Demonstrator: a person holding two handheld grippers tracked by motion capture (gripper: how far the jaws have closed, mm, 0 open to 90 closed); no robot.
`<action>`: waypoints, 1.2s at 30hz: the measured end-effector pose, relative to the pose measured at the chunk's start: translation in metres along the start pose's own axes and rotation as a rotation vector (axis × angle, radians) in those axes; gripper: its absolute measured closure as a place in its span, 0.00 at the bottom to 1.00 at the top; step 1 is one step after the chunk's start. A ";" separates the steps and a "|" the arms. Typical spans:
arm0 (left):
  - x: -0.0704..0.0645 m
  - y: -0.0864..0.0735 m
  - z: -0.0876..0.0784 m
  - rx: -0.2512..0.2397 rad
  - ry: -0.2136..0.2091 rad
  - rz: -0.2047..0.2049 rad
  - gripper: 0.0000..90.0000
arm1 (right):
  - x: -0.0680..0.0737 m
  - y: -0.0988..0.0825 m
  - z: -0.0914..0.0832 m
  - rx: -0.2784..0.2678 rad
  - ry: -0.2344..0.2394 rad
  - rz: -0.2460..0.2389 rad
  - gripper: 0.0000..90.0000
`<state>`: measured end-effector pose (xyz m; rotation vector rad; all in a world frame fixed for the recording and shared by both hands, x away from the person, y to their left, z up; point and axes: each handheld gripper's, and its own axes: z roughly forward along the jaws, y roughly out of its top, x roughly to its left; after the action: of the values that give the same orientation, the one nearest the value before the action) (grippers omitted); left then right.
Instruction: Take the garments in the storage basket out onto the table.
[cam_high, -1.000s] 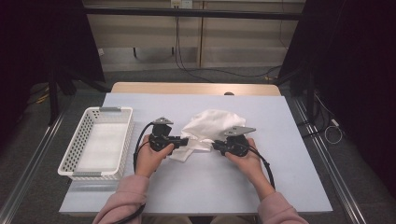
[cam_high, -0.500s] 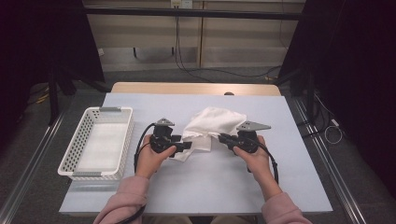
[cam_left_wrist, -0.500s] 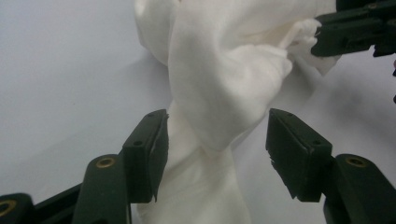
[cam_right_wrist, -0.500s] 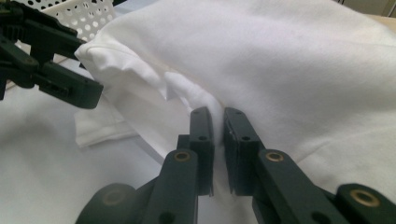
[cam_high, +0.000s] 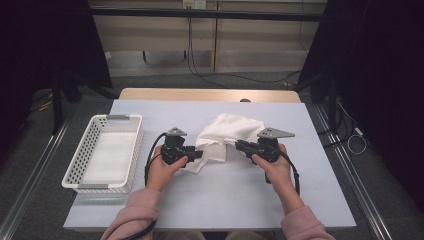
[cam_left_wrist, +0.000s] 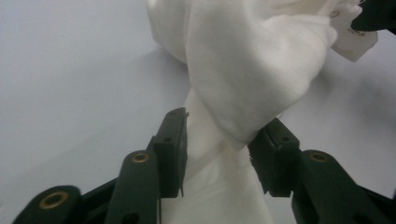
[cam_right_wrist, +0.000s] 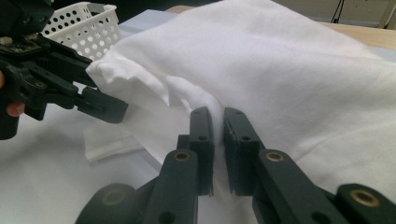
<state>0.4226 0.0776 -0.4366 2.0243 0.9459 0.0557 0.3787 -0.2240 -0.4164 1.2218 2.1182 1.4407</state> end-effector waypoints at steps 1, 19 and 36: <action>0.000 0.000 0.001 -0.006 0.001 0.001 0.68 | 0.000 0.000 -0.001 -0.002 -0.003 0.005 0.92; -0.012 0.016 -0.013 0.011 -0.075 0.016 0.92 | 0.003 0.018 -0.024 -0.085 0.010 0.005 0.92; -0.014 0.033 -0.047 -0.006 -0.074 0.033 0.92 | -0.006 0.039 -0.052 -0.138 -0.011 0.020 0.92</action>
<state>0.4153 0.0900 -0.3792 2.0226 0.8648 0.0019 0.3669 -0.2552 -0.3601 1.1994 1.9682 1.5560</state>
